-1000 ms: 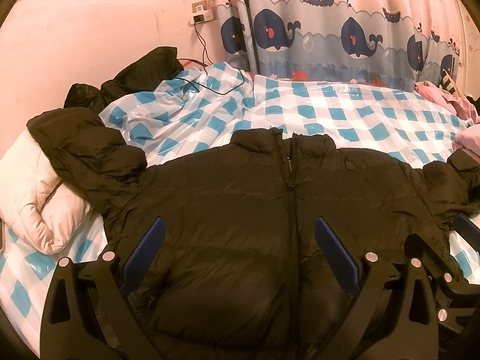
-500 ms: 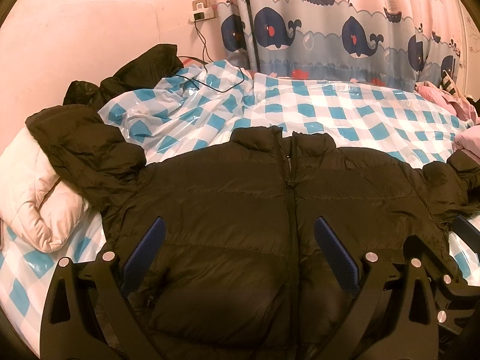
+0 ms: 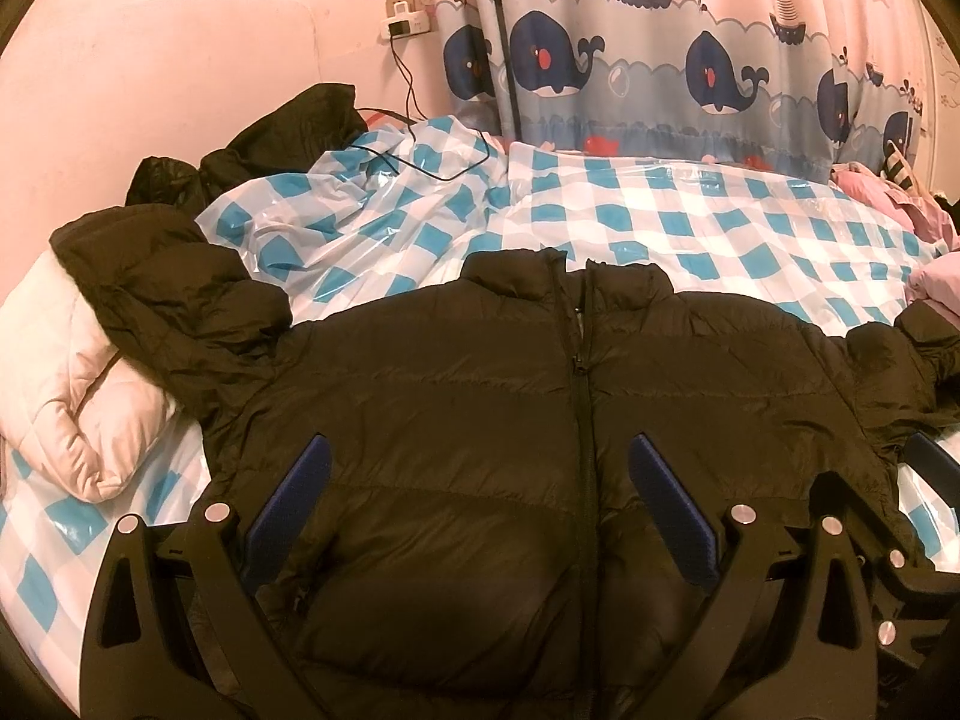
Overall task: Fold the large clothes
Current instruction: 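Grasp the jacket sleeve cuff with the right gripper and lift it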
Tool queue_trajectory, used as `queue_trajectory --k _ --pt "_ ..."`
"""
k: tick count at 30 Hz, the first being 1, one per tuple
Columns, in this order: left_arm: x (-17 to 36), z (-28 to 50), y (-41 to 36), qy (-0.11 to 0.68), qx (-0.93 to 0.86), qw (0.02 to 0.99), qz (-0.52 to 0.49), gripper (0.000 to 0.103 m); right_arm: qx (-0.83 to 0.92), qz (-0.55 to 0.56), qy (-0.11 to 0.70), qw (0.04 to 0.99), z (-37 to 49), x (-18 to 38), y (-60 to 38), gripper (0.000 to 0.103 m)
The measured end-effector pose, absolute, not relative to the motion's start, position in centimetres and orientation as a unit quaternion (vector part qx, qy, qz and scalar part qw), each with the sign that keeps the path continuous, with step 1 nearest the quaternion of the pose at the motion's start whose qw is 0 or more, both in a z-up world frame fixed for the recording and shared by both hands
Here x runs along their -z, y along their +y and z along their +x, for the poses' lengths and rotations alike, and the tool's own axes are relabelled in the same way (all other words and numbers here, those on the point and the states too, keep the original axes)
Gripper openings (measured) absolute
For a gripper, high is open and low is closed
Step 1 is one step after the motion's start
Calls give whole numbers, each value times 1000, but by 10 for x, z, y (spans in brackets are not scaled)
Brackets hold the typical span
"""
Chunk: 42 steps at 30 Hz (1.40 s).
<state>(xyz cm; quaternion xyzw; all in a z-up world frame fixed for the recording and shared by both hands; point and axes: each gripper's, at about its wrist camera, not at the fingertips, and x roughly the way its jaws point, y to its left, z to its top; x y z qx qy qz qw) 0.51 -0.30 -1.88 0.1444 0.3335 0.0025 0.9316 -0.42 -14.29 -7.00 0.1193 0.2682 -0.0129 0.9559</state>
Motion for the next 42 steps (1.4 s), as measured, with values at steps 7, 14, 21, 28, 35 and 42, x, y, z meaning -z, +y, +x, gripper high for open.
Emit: queue_trajectory --k 7,14,21,28,35,42 --pt "24 7 1 337 -1 932 133 95 43 118 261 957 -8 59 -164 98" --pt "24 8 3 354 -18 922 158 95 115 151 251 949 -30 32 -285 97" --pt "25 9 3 345 -20 928 140 95 237 -97 300 919 -30 44 -384 97" --pt "30 18 -1 350 -13 926 142 95 211 -366 370 828 23 96 -402 97" --pt "30 23 -4 348 -11 926 148 95 167 -445 453 754 65 147 -435 96" --pt "31 30 -1 338 -17 930 144 95 220 -9 453 864 66 99 -540 22"
